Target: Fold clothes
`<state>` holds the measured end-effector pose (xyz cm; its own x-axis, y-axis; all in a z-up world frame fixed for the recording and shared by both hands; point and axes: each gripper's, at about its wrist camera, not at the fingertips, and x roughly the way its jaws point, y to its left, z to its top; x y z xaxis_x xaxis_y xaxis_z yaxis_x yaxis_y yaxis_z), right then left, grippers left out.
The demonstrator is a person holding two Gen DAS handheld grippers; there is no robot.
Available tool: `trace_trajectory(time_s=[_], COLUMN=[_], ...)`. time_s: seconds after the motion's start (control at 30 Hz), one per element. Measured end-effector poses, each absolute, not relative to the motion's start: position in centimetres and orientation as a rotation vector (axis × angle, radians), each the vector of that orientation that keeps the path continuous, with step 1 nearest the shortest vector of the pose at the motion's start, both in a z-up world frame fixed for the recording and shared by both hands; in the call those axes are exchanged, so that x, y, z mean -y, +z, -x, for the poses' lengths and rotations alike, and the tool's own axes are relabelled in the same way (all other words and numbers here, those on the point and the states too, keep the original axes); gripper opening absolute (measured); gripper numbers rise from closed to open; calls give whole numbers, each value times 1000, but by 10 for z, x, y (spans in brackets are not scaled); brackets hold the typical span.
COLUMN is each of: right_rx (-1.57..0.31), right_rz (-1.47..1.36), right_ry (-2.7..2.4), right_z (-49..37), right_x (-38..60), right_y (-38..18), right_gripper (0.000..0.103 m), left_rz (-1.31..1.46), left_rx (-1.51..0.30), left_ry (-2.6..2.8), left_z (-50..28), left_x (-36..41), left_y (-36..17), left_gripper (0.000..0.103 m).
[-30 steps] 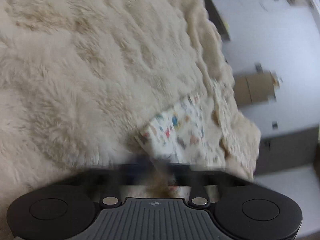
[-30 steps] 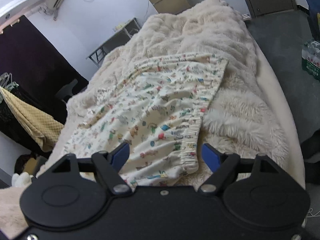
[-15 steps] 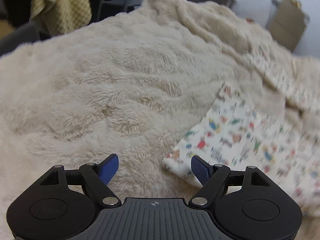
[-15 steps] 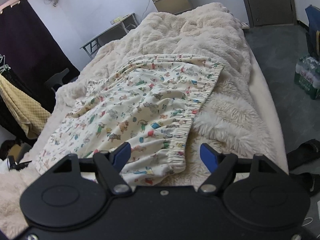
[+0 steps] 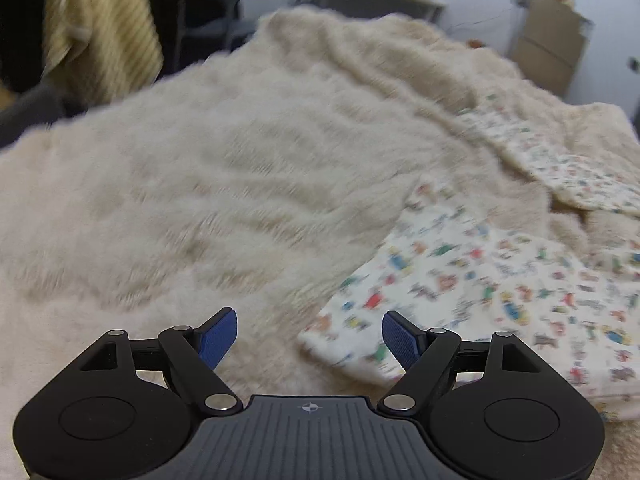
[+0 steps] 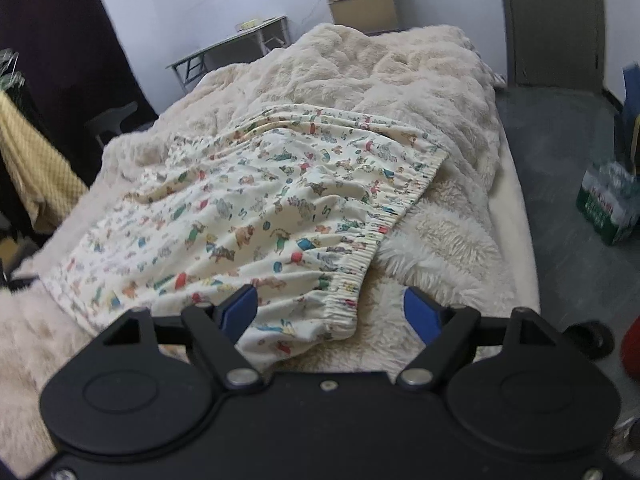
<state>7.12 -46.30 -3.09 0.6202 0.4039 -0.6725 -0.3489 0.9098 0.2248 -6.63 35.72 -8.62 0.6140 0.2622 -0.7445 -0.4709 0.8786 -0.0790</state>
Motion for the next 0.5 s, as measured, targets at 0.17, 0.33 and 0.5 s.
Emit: trace_trajectory(time_s=[0.17,0.33,0.5], right_rx=[-674,-585,-588], right_rz=[118,316,393], right_ry=[573,644,655], right_z=[-37,-11,-7], right_x=[452,441,435], right_y=[-16,-14,-25], right_gripper=[82,82,82], left_rz=[32,-177,-345], left_rx=[-719,-634,-620], left_ry=[270,-32,-263], left_z=[64,71,88], left_x=[-311,-257,-222], left_y=[-59,-40,-43], left_gripper=[83,100,100])
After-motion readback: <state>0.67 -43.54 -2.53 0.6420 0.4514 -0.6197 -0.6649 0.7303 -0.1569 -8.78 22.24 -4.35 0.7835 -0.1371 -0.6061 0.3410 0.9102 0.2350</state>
